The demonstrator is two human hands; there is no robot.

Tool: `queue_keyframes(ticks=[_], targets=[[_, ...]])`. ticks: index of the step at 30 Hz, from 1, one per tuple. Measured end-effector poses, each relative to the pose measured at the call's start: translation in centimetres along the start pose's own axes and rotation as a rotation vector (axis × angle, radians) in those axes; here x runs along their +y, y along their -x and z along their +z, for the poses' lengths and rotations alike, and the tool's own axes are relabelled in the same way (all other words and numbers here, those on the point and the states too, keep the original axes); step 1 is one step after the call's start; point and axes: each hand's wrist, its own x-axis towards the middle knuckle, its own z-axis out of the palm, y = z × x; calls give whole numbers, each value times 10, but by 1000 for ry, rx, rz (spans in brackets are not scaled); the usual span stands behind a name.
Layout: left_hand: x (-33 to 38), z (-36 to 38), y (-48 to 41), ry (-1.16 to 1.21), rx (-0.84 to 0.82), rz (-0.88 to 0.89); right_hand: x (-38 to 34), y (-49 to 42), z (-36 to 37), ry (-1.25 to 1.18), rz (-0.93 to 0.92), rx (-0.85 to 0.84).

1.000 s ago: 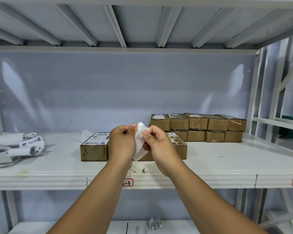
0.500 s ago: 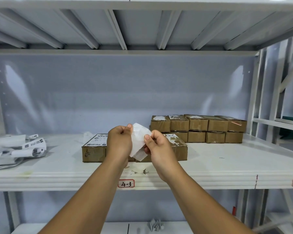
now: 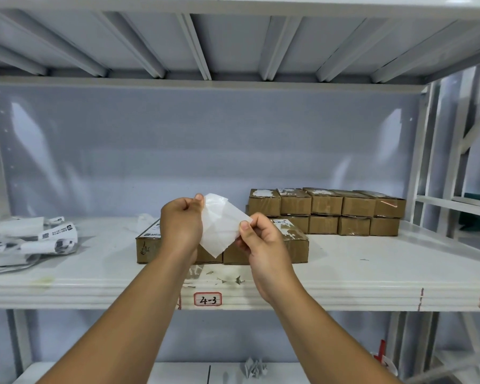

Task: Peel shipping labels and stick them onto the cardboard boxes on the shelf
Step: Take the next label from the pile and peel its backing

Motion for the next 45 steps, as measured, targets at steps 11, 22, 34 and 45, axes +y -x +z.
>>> queue_keyframes(ticks=[11, 22, 34, 45], targets=[[-4, -6, -17, -46, 8, -58, 3, -1, -8, 1, 23, -1], [-15, -21, -33, 40, 115, -127, 6, -2, -12, -39, 39, -42], [-17, -32, -47, -41, 144, -83, 9, -3, -27, -57, 76, -96], [-23, -33, -48, -49, 191, -60, 7, -6, -36, 25, 118, -91]])
